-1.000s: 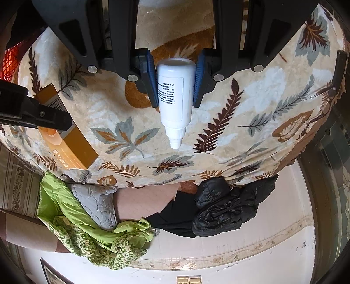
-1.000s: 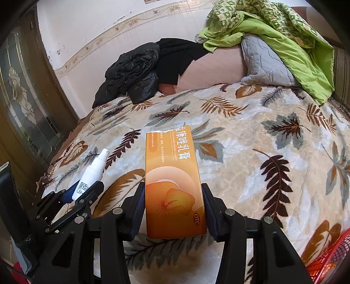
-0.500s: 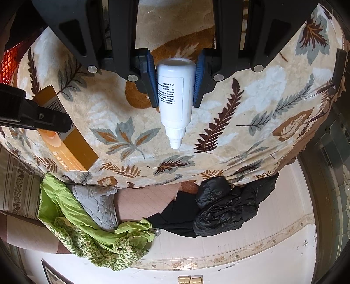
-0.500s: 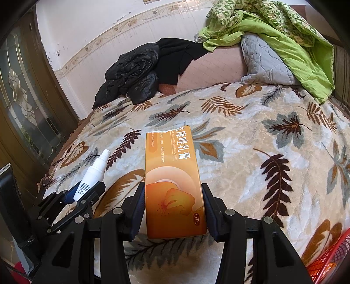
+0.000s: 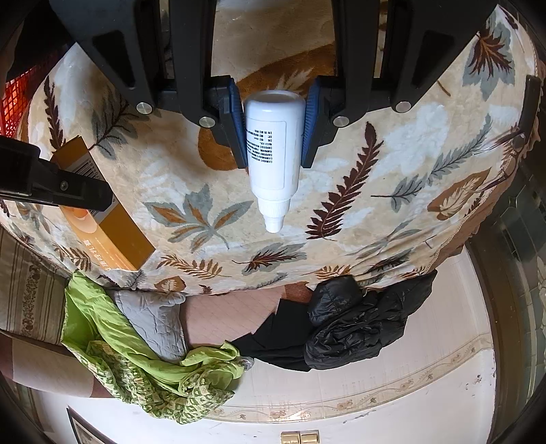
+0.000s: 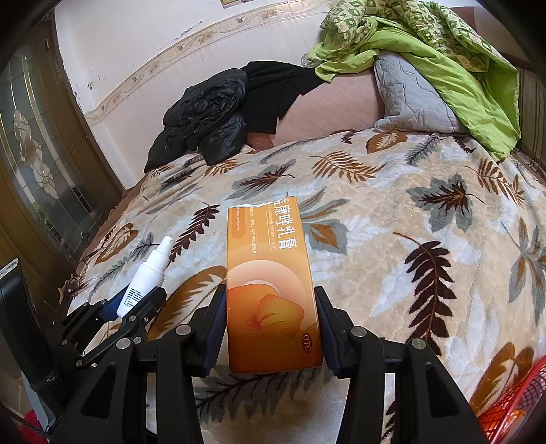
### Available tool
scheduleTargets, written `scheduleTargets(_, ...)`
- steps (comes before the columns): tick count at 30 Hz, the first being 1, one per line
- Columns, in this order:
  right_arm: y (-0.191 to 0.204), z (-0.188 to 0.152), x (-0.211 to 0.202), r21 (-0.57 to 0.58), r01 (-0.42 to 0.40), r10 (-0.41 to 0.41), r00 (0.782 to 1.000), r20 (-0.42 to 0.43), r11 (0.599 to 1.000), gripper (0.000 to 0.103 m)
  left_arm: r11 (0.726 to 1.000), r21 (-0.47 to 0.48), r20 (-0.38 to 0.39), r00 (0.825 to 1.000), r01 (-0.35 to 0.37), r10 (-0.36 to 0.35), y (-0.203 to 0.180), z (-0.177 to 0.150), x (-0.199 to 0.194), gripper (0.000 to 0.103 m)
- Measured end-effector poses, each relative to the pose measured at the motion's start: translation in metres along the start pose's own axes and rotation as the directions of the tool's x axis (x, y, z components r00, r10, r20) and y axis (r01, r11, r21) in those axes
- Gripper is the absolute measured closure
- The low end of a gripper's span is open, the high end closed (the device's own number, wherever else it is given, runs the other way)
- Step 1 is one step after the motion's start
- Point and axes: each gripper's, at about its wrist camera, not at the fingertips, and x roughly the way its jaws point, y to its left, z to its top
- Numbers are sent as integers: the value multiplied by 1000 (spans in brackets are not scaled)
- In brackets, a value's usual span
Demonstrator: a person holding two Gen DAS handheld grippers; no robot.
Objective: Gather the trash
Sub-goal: 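Lift the white bottle and orange box off the bed with both tools, then carry the bottle and box to the red basket with both tools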
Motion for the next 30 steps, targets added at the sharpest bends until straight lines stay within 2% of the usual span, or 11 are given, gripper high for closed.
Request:
scheduleTargets(25,0,0,-7,22,2,-2,1000,21,1000,51,1000,17,14,1000,21,-21,-13,-1,-4,74)
scheduleTargets(30,-2,-2,-16,46,-15,14,999,35,999,51,997,1,-3,997,72,-72,-13,0,-5,74)
